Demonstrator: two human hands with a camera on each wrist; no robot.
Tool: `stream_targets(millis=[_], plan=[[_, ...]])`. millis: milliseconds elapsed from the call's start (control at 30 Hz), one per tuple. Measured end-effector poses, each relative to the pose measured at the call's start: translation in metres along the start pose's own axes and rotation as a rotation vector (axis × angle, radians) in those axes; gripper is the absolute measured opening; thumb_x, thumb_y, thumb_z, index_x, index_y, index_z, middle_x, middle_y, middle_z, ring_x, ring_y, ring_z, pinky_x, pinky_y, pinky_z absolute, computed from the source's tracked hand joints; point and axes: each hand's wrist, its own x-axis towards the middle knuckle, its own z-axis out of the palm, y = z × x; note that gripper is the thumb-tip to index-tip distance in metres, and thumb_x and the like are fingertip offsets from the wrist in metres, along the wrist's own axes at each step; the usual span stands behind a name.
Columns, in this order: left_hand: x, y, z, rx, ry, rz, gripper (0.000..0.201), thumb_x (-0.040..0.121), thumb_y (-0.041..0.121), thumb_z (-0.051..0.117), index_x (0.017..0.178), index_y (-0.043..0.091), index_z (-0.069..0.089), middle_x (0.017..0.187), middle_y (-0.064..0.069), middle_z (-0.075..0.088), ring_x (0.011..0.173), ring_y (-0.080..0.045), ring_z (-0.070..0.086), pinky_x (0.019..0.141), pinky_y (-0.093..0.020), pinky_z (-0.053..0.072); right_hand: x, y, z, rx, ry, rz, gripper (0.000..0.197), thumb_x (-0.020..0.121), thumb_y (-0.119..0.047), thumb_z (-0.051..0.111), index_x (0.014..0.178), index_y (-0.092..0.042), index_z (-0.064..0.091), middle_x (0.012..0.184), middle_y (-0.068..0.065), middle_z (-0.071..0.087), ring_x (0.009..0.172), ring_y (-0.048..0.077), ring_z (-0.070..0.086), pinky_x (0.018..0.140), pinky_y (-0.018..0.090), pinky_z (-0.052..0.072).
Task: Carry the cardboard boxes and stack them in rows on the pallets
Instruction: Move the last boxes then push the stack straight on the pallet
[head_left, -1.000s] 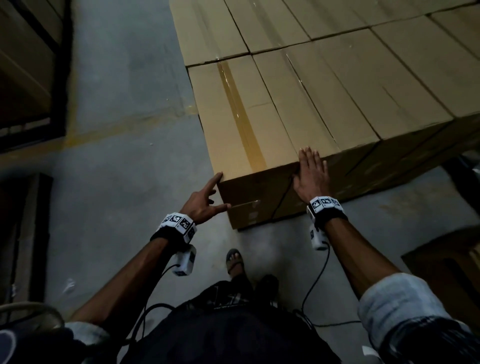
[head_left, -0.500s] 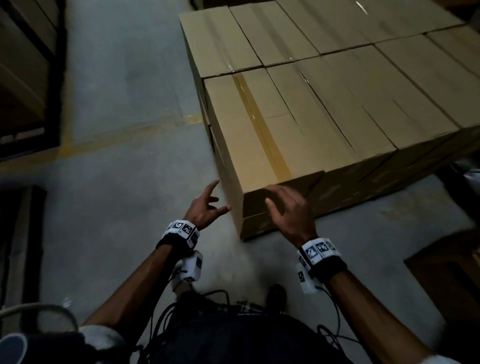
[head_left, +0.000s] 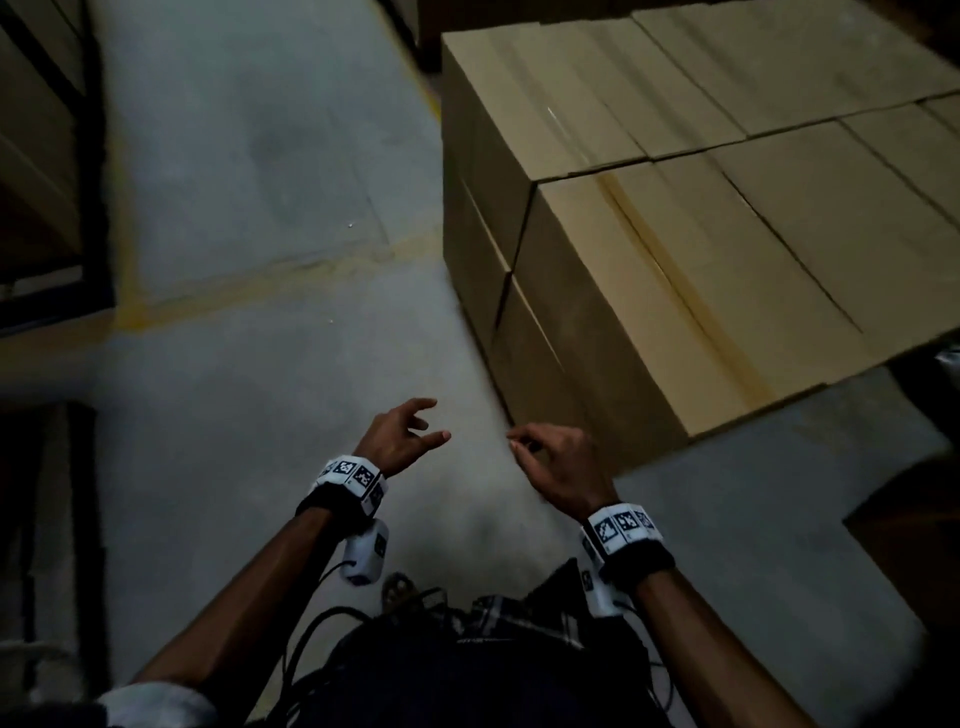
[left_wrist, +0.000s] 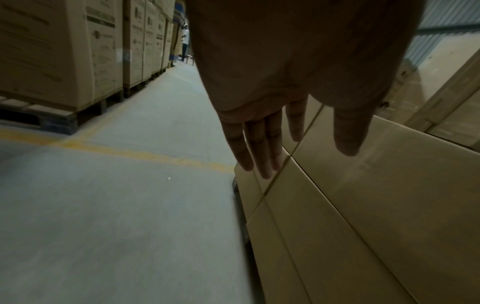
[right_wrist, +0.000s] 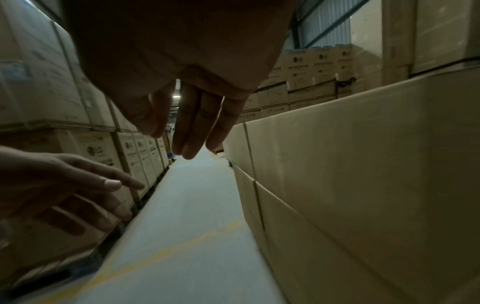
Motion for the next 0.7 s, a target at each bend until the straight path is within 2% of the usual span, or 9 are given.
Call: stream_targets(millis=[100, 200, 333, 433, 533, 600, 700], plan=[[0.019, -0.015, -0.043, -0.027, -0.001, 0.005, 0.054, 0.083, 0.052, 0.08, 0.132, 0.037, 0.062, 0.112, 0.0, 0.071, 0.103, -0.014, 0.068, 0.085, -0.025, 0.05, 0.035, -0.02, 0.027, -0.001, 0.022, 0.039, 0.016, 0.092, -0.034, 0.067, 0.103, -0.026, 0.076, 0.087, -0.012, 0.074, 0.073, 0.0, 0.065, 0.067, 0.033, 0.057], [0.046, -0.021, -0.077, 0.0, -0.005, 0.026, 0.051, 0.083, 0.051, 0.08, 0.129, 0.036, 0.064, 0.11, 0.0, 0.072, 0.101, -0.014, 0.069, 0.088, -0.027, 0.051, 0.069, -0.028, 0.045, -0.038, 0.002, 0.089, 0.02, 0.092, -0.042, 0.064, 0.106, -0.031, 0.074, 0.085, -0.015, 0.073, 0.072, -0.001, 0.064, 0.067, 0.033, 0.056], [0.095, -0.019, -0.121, 0.021, -0.04, 0.07, 0.049, 0.084, 0.052, 0.079, 0.128, 0.037, 0.064, 0.111, 0.001, 0.072, 0.1, -0.013, 0.069, 0.09, -0.029, 0.053, 0.123, -0.02, 0.069, 0.03, -0.025, 0.2, 0.018, 0.091, -0.04, 0.067, 0.106, -0.032, 0.074, 0.084, -0.015, 0.073, 0.075, -0.003, 0.067, 0.07, 0.029, 0.057], [0.134, -0.013, -0.158, 0.052, -0.08, 0.112, 0.05, 0.086, 0.052, 0.077, 0.131, 0.036, 0.063, 0.115, 0.001, 0.071, 0.1, -0.013, 0.07, 0.092, -0.035, 0.056, 0.168, -0.001, 0.097, 0.056, -0.111, 0.315, 0.018, 0.089, -0.042, 0.068, 0.105, -0.034, 0.074, 0.084, -0.016, 0.073, 0.075, -0.002, 0.068, 0.071, 0.031, 0.059], [0.172, -0.004, -0.206, 0.149, -0.132, 0.156, 0.054, 0.089, 0.054, 0.073, 0.136, 0.033, 0.06, 0.119, 0.0, 0.07, 0.1, -0.014, 0.07, 0.092, -0.035, 0.056, 0.229, 0.019, 0.13, 0.038, -0.239, 0.377, 0.028, 0.084, -0.053, 0.063, 0.105, -0.038, 0.072, 0.087, -0.015, 0.072, 0.074, 0.003, 0.068, 0.073, 0.039, 0.06], [0.197, 0.0, -0.238, 0.213, -0.158, 0.16, 0.055, 0.089, 0.055, 0.071, 0.138, 0.032, 0.059, 0.121, 0.0, 0.069, 0.1, -0.014, 0.07, 0.092, -0.036, 0.056, 0.276, 0.026, 0.146, 0.008, -0.325, 0.442, 0.026, 0.087, -0.05, 0.067, 0.11, -0.037, 0.072, 0.095, -0.01, 0.072, 0.081, 0.011, 0.07, 0.08, 0.039, 0.059], [0.24, 0.014, -0.277, 0.268, -0.224, 0.179, 0.056, 0.09, 0.054, 0.069, 0.14, 0.03, 0.058, 0.123, -0.001, 0.069, 0.103, -0.015, 0.069, 0.094, -0.035, 0.056, 0.341, 0.03, 0.166, 0.092, -0.297, 0.564, 0.029, 0.09, -0.046, 0.071, 0.116, -0.034, 0.07, 0.101, -0.004, 0.073, 0.094, 0.018, 0.069, 0.088, 0.037, 0.057]])
